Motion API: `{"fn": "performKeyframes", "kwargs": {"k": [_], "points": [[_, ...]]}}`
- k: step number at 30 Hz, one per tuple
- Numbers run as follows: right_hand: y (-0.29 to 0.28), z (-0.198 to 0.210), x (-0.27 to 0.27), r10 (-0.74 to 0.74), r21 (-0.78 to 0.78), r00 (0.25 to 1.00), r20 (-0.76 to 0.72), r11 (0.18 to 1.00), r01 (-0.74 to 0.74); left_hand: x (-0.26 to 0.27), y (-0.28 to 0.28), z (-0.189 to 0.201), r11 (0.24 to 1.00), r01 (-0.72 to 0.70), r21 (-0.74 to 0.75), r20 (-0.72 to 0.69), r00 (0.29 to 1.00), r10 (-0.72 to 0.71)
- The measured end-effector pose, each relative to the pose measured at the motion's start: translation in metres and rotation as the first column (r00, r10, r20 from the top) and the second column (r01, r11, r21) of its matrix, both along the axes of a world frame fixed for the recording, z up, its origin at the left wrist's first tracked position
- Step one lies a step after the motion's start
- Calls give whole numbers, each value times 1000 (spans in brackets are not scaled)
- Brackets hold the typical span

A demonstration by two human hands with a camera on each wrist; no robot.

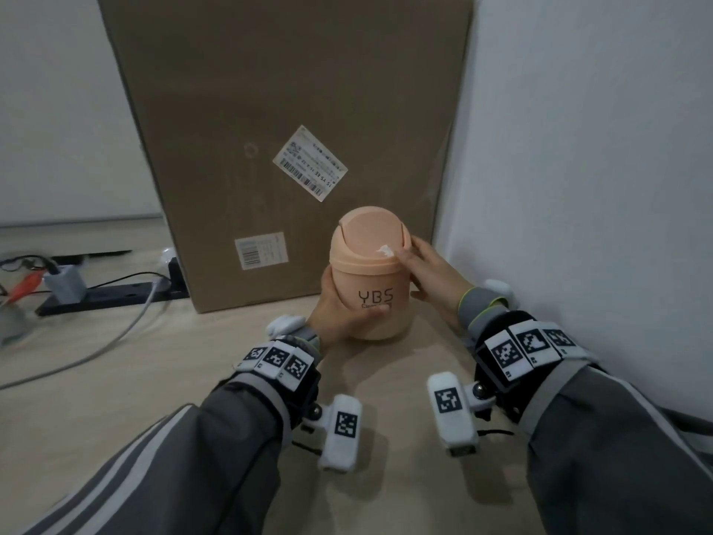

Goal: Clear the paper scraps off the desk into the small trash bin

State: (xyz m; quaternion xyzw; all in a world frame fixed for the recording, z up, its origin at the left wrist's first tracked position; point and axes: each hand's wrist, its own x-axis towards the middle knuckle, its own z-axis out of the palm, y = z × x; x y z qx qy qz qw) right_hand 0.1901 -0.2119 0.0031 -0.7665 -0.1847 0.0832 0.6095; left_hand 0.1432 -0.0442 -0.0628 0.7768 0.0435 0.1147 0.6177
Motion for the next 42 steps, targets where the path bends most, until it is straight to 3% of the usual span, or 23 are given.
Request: {"fn": "performKeyframes", "kwargs": {"k": [10,16,21,27,34,42], "points": [[-10,-21,49,-92,68,994,-64,993,96,60,-21,-15,999,18,29,17,1000,-18],[-12,-15,61,-166,63,976,-144,982,176,68,-13,8,995,95,-12,-45,994,-96],[5,5,74,-253,-119,927,-275,966,229,71,-10,43,996,84,-28,-89,992,-86],[18,15,79,-297,-255,883,-364,943,212,84,-14,47,999,27,42,-119,993,-22],[3,20,69,-254,-71,855,-452,966,249,83,-17,52,997,-6,78,-156,988,19],[-4,21,55,-394,8,855,-337,907,422,61,-21,67,994,-63,92,-167,983,77]]}}
